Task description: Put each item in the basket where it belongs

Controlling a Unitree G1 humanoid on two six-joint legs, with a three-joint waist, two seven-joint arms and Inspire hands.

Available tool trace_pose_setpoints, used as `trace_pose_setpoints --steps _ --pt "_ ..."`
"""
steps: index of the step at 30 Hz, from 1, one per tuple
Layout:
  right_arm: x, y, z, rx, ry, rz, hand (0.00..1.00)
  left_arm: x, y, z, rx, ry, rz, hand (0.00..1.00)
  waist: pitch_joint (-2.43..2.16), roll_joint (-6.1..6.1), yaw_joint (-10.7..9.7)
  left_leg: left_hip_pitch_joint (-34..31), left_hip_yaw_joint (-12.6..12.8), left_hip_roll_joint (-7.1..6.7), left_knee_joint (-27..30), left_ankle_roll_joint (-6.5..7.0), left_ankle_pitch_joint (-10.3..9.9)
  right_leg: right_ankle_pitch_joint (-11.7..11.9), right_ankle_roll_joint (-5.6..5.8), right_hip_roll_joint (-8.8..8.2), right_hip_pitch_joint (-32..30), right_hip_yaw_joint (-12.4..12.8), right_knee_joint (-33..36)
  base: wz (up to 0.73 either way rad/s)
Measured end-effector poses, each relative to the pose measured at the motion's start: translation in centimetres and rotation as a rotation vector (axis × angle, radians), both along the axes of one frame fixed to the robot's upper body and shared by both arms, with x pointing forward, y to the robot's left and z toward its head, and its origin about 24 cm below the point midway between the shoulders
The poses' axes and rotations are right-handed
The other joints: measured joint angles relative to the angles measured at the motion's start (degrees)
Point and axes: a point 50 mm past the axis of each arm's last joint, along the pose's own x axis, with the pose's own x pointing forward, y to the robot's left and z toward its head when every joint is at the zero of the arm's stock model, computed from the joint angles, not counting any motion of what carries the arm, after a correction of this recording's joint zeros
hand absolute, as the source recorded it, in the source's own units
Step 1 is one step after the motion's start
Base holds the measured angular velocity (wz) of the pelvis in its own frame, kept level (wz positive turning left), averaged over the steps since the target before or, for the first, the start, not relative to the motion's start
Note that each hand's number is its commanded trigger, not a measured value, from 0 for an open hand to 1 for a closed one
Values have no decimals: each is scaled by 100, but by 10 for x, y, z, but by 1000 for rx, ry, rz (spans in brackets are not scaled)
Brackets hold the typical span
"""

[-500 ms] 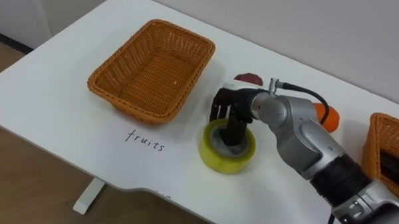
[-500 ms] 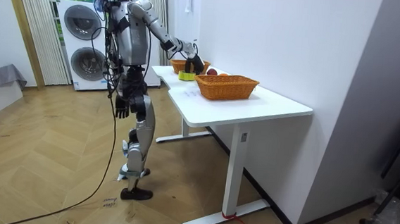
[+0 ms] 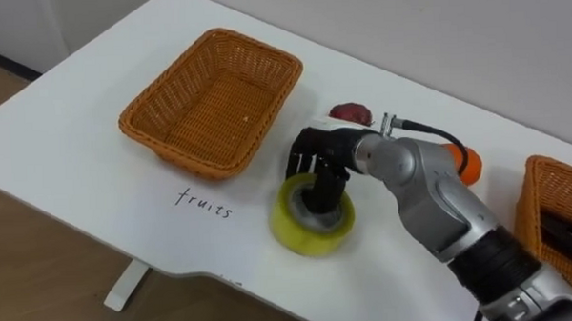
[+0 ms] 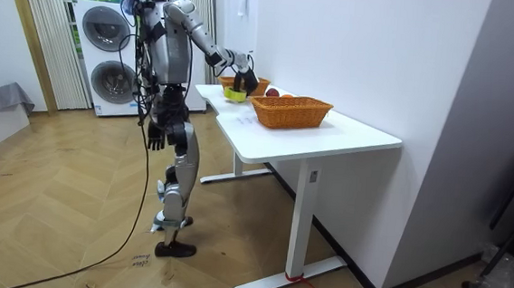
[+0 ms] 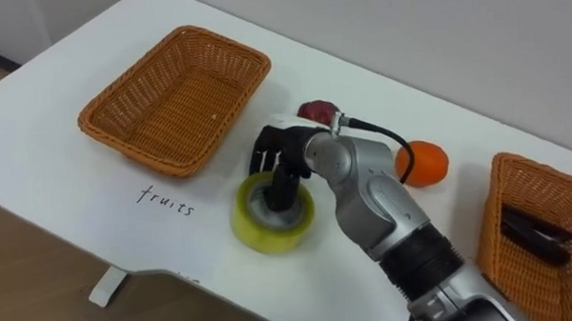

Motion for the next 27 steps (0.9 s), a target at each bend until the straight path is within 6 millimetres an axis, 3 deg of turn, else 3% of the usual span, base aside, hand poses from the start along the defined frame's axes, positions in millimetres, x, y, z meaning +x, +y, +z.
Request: trace_pose_setpoints --steps 7,15,22,27 --pt "-6 -1 11 50 -51 24 100 1 -1 0 -3 -19 -6 0 -50 2 -254 12 12 -3 22 1 1 0 0 -9 10 25 1 0" --pt "-7 -8 24 33 -109 43 100 -3 -1 -1 -8 -21 -7 0 -63 30 -449 88 143 8 -5 1 2 1 -1 5 20 127 5 -8" --pt "-3 -24 54 79 -223 -6 100 -9 -3 -2 -23 -22 -11 0 -62 54 -723 97 164 9 -4 2 2 2 -2 8 15 194 15 -2" --pt "-10 -35 60 133 -253 -32 100 -8 -6 -2 -34 -32 -11 0 -66 81 -763 111 237 21 -36 3 1 2 -2 12 6 250 14 -6"
